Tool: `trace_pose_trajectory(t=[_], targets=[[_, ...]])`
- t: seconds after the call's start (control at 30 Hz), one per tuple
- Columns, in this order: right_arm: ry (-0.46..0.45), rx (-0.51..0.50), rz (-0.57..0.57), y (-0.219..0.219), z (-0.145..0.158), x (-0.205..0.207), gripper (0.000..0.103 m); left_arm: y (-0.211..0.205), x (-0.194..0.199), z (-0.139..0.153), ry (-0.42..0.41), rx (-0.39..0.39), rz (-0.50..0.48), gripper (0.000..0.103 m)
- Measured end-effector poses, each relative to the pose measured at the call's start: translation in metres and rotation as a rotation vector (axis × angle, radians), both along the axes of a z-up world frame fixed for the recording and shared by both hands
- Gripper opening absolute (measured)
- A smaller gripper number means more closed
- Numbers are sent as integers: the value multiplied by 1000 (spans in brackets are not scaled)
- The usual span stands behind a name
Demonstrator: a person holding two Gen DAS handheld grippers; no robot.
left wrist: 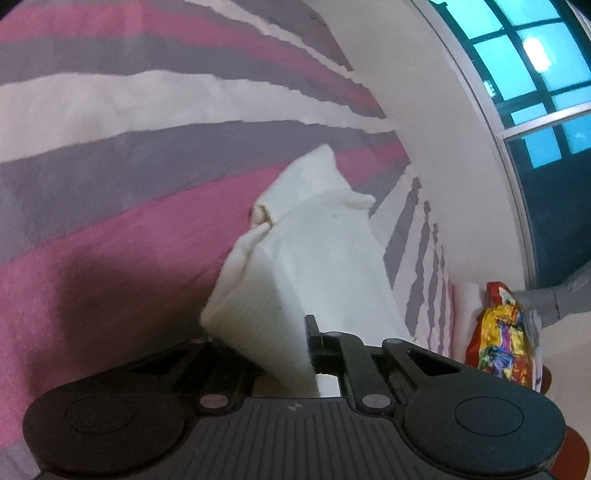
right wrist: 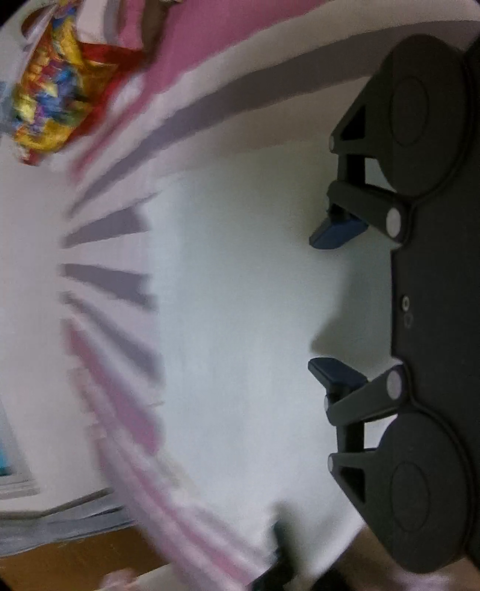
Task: Fold small clothes
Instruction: 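Grasp the side edge with the left tool and lift it, then fold the lifted edge across the sweater with the left tool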
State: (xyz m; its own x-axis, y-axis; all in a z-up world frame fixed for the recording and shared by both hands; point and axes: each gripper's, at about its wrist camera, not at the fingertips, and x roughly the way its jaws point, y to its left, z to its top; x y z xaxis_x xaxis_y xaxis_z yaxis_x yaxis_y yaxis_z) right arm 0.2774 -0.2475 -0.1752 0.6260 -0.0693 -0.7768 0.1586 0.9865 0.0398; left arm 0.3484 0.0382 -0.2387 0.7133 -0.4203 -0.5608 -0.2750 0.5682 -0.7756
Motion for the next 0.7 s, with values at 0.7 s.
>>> trace_pose_trajectory(t=[0.7], targets=[[-107, 161, -22, -30, 17, 5, 67, -109, -2, 81, -326, 287, -360, 7]])
